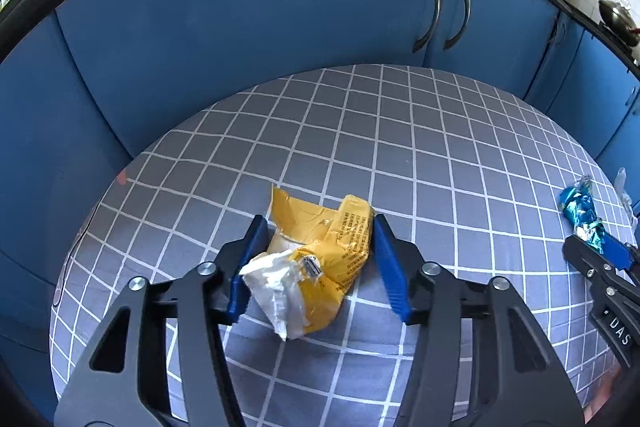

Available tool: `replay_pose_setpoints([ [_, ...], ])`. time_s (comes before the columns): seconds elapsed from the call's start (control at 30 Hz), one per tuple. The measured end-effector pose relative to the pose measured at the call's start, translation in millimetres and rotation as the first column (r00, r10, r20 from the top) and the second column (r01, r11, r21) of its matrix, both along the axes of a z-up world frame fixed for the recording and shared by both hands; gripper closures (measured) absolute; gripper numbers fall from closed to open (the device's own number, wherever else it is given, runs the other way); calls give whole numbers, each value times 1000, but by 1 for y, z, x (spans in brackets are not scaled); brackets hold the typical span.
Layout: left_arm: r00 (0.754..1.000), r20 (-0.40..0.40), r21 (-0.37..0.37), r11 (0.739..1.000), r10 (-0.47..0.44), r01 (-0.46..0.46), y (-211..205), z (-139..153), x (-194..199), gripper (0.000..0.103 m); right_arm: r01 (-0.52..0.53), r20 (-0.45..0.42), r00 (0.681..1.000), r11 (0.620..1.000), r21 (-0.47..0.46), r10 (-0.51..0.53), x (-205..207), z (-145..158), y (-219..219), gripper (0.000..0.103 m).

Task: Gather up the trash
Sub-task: 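Grasp the yellow packet with the left tool while the right grasps the blue wrapper, then carry the yellow packet and blue wrapper over the black bin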

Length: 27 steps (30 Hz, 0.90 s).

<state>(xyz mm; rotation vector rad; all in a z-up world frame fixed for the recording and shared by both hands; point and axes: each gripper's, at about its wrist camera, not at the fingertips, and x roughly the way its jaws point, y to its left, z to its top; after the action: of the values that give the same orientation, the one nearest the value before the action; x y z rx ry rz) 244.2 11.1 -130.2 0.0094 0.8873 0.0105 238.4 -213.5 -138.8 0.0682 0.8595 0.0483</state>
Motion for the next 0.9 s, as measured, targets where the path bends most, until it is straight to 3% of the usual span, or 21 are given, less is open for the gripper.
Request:
replay_pose_setpoints([
  [0.23, 999, -1, -9, 998, -54, 54, -15, 8, -21, 58, -23, 16, 1000, 1000, 2, 23, -15, 16, 2, 75],
  [0.5, 993, 37, -17, 994, -108, 108, -38, 34, -61, 59, -25, 49, 998, 1000, 0, 25, -42, 42, -8, 75],
  [0.9, 978, 111, -17, 984, -176, 179, -75, 82, -125, 59, 8, 141, 990, 1000, -3, -7, -116, 89, -37, 74],
])
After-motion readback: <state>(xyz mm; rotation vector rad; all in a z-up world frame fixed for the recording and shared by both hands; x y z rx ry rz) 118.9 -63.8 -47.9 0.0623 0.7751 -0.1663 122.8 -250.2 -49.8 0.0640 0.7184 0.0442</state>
